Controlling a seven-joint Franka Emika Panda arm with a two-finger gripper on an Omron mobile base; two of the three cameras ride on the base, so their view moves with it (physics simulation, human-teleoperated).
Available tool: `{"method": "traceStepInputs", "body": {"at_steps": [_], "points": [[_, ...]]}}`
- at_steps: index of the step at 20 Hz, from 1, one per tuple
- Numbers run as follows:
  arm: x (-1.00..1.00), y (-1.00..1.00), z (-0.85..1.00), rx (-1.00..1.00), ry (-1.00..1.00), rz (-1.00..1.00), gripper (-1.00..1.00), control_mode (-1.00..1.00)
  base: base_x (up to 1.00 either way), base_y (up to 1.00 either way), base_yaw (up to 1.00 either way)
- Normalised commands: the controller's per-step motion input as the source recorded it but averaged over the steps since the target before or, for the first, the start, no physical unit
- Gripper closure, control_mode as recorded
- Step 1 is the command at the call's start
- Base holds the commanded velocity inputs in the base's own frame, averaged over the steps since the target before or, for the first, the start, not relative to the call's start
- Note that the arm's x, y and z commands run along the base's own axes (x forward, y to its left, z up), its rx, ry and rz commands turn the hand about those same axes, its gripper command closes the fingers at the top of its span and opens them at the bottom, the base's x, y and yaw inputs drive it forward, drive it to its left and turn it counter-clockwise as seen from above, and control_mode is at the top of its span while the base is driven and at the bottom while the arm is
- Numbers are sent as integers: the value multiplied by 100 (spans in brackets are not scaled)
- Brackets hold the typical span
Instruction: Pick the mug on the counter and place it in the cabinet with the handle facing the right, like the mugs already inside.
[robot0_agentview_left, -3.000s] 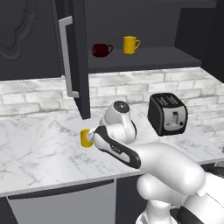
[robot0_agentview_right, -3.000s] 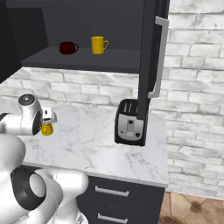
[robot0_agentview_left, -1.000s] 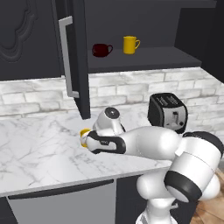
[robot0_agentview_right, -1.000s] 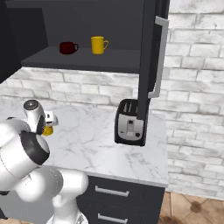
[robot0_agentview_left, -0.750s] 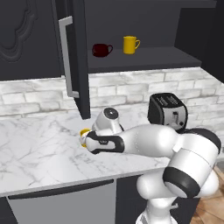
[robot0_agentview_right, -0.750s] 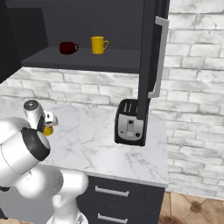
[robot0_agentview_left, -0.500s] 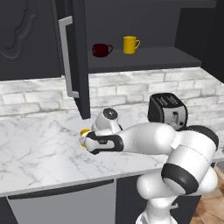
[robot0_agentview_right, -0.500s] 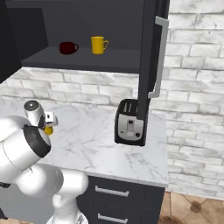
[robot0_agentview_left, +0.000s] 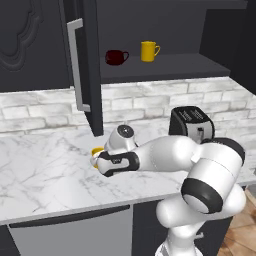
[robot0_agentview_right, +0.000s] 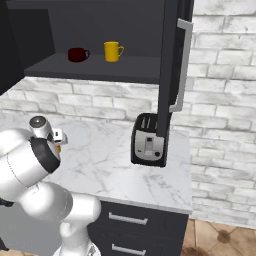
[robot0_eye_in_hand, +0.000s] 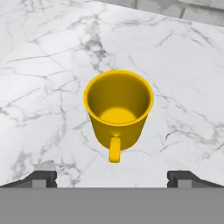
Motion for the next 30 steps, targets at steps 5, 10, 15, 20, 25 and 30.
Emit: {"method": "traceStepInputs", "body": {"at_steps": [5, 10, 15, 20, 25, 30], "points": [[7, 3, -11, 0, 0, 0, -100, -100, 0, 0, 0], [8, 3, -9, 0, 0, 0, -100, -100, 0, 0, 0], [9, 5, -11, 0, 0, 0, -100, -100, 0, 0, 0], [11, 6, -10, 0, 0, 0, -100, -100, 0, 0, 0], [13, 7, -10, 0, 0, 0, -100, -100, 0, 0, 0], [7, 10, -6, 0, 0, 0, 100, -100, 0, 0, 0]]}}
